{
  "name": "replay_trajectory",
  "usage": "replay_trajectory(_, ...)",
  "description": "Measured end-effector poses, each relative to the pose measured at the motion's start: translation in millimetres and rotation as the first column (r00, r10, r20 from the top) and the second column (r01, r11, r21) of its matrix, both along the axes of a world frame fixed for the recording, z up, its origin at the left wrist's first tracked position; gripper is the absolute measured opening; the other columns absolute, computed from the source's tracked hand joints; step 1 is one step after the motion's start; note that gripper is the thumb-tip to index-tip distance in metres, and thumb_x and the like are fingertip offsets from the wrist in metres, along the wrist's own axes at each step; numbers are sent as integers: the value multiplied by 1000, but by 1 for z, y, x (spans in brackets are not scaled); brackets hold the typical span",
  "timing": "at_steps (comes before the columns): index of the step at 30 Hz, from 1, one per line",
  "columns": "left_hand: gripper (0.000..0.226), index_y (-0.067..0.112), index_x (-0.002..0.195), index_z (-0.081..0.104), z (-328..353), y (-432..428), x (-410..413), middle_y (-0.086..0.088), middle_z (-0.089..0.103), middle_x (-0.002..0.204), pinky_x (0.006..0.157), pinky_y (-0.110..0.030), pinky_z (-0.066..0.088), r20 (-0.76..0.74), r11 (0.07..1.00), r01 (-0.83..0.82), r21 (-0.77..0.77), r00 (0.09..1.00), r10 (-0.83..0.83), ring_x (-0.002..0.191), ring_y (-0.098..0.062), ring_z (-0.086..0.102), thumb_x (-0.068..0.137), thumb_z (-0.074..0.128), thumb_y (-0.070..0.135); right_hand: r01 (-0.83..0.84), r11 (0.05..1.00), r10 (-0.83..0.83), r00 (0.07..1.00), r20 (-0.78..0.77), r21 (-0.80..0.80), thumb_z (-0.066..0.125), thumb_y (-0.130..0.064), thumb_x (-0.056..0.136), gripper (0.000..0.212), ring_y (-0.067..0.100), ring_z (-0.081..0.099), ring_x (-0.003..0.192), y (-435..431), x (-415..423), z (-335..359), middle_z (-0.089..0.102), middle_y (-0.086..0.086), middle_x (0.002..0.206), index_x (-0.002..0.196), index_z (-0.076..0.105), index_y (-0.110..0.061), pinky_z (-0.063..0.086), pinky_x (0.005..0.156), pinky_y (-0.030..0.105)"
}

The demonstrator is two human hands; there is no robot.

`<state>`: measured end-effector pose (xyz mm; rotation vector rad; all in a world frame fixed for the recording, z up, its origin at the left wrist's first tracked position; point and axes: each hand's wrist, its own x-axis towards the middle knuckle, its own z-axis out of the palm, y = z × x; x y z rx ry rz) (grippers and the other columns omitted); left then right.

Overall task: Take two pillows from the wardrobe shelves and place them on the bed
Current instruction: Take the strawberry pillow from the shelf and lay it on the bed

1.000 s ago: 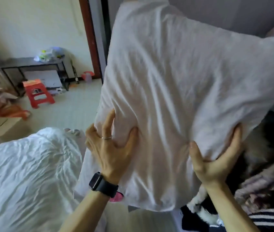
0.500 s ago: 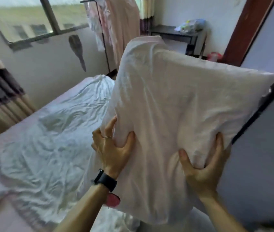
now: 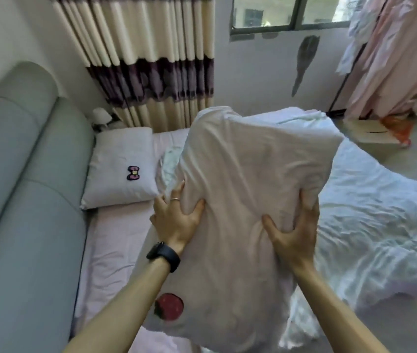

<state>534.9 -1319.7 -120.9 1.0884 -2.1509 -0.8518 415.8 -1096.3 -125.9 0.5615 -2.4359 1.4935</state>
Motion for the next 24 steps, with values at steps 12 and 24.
replay_trajectory(12, 66, 36, 145, 45, -92, -90, 129, -9, 50, 132, 102, -52, 45, 257, 887, -398, 233, 905, 339, 128, -29, 46, 87, 65, 59, -510, 841, 442, 840, 314, 180, 86, -39, 74, 107, 30, 22, 153, -167, 19, -89, 19, 11, 166, 159, 22, -28, 29, 120, 45)
replay_trajectory(24, 64, 34, 144, 47, -191, -176, 221, -10, 52, 130, 102, -39, 43, 395, 754, -563, 338, 812, 429, 128, -25, 42, 86, 70, 50, -725, 655, 530, 641, 555, 211, 84, -37, 78, 104, 26, 14, 155, -288, 81, -181, 8, 7, 169, 160, 21, -29, 25, 122, 45)
